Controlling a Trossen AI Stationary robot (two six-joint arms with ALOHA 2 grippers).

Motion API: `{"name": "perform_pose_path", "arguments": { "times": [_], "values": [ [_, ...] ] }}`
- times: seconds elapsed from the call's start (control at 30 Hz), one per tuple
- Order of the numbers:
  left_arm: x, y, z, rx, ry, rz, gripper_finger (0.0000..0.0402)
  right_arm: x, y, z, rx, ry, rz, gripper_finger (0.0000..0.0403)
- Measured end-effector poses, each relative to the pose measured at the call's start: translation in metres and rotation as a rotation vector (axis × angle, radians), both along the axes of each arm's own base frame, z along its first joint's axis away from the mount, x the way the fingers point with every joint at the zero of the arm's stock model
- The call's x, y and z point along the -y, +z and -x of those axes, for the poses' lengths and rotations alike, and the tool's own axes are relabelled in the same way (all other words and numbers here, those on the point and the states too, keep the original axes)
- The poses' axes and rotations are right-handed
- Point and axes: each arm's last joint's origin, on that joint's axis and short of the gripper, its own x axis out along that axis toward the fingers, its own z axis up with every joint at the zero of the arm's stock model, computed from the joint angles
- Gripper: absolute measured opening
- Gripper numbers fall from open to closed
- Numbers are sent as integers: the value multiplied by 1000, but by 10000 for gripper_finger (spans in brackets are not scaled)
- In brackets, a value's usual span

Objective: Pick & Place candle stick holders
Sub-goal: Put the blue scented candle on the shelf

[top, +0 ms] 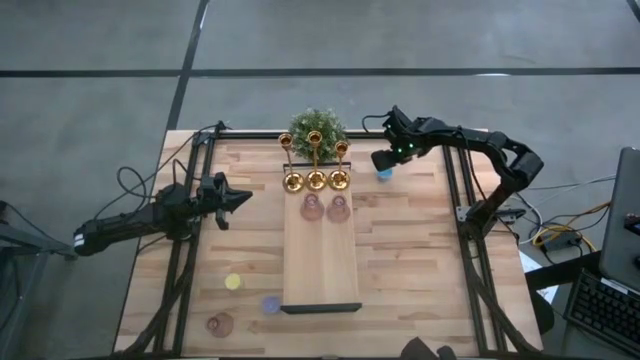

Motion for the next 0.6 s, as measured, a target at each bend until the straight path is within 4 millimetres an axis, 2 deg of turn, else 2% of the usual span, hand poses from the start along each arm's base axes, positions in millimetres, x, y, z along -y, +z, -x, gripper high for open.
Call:
{"name": "perform_pose_path", "arguments": {
  "times": [0.23,0.6],
  "values": [
    [0,0,0,0,0,0,10,2,-3,-2,-2,22,15,131],
    [0,0,0,0,0,0,10,1,-10,-1,-27,78,17,103]
  ]
}}
